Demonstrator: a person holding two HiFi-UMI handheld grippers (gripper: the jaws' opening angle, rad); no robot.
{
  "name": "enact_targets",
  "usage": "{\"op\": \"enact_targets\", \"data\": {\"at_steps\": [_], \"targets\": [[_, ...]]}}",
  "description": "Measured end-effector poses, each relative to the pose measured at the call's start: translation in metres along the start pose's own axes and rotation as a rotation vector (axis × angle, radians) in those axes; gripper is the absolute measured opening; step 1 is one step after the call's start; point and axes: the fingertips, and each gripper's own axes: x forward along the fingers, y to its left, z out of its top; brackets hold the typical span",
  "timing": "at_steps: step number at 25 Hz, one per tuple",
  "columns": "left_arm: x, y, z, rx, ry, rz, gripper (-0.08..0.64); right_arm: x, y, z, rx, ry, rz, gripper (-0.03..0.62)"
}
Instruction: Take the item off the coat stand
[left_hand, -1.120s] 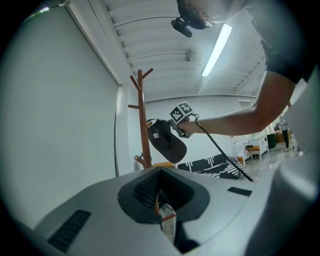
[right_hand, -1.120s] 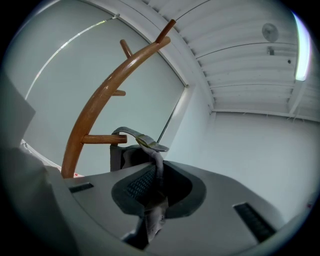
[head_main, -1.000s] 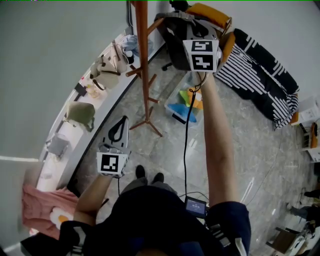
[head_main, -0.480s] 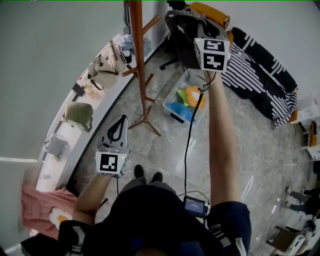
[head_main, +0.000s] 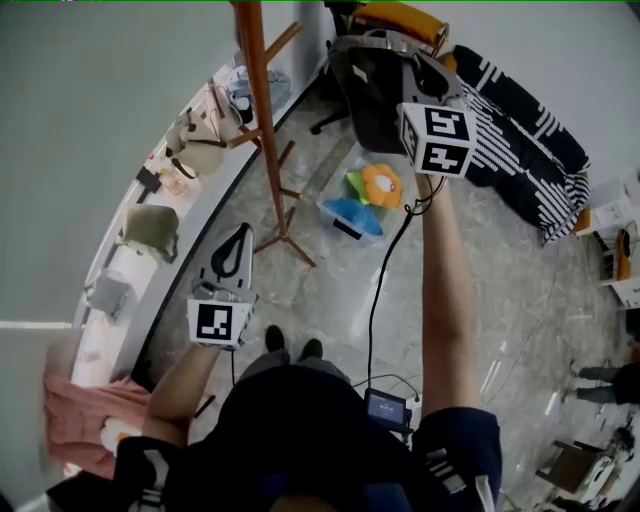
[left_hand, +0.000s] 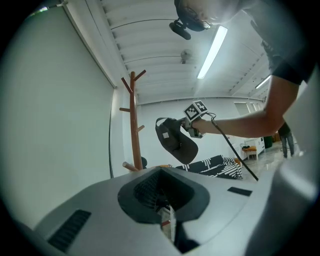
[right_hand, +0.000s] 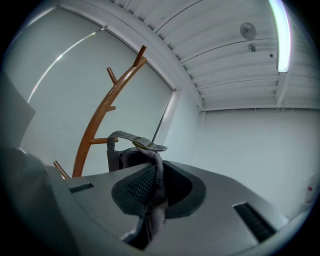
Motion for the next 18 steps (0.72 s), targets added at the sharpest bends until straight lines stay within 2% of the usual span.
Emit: {"op": "enact_targets", "data": {"at_steps": [8, 18], "targets": [[0.003, -0.016, 0.007, 0.009, -0.015, -0.016, 0.023, -0.06, 0.0, -0.009, 0.043, -0.031, 0.019, 0.038], [-0.001, -0.026, 0.019, 0.015, -0.048, -0.012, 0.023, -0.134, 0.021, -0.026, 0.116, -0.047, 0.057, 0.038]]}}
